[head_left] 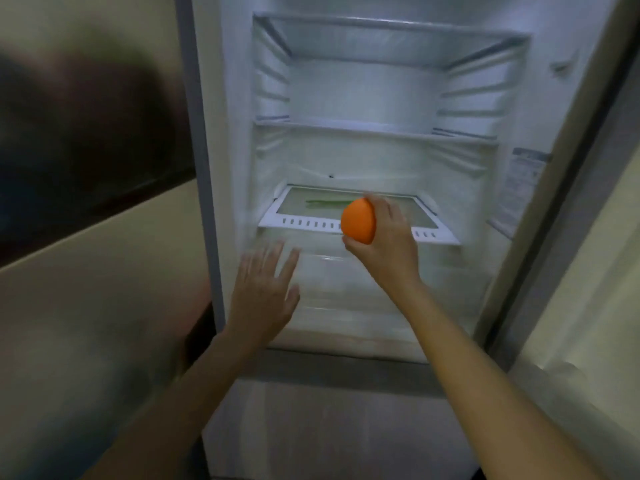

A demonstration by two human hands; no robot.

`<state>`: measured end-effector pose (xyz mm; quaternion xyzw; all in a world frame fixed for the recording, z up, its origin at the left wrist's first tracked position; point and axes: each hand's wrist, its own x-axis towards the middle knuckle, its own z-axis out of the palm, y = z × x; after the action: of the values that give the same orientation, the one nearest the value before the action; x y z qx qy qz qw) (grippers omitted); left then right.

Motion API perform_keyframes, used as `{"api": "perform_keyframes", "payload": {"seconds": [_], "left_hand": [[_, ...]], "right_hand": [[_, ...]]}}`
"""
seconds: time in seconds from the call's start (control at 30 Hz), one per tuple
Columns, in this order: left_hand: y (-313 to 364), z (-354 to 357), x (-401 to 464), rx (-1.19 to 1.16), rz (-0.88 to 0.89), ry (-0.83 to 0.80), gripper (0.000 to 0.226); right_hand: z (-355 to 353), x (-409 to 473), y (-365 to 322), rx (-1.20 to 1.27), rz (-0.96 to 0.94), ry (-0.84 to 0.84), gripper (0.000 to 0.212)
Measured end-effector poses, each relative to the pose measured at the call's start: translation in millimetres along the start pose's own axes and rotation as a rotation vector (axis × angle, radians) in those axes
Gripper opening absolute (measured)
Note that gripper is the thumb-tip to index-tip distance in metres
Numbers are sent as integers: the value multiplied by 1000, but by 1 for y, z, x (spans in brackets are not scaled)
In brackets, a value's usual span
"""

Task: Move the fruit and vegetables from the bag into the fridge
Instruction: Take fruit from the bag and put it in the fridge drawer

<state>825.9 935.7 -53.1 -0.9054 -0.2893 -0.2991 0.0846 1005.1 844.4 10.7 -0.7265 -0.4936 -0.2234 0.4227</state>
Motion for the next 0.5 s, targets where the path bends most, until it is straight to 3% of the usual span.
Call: {"api": "perform_keyframes", "payload": {"seconds": [0.13,0.3,0.5], "left_hand": [[-2,13,4,2,15,-13,60],[-10,26,4,-11,32,47,60],[-16,43,5,19,65,153,63]], "right_hand": [[7,38,13,-44,-92,-192,77],[24,73,25,-235,-284,-653,82],[61,86,16,-216,-247,-1063,66]]}}
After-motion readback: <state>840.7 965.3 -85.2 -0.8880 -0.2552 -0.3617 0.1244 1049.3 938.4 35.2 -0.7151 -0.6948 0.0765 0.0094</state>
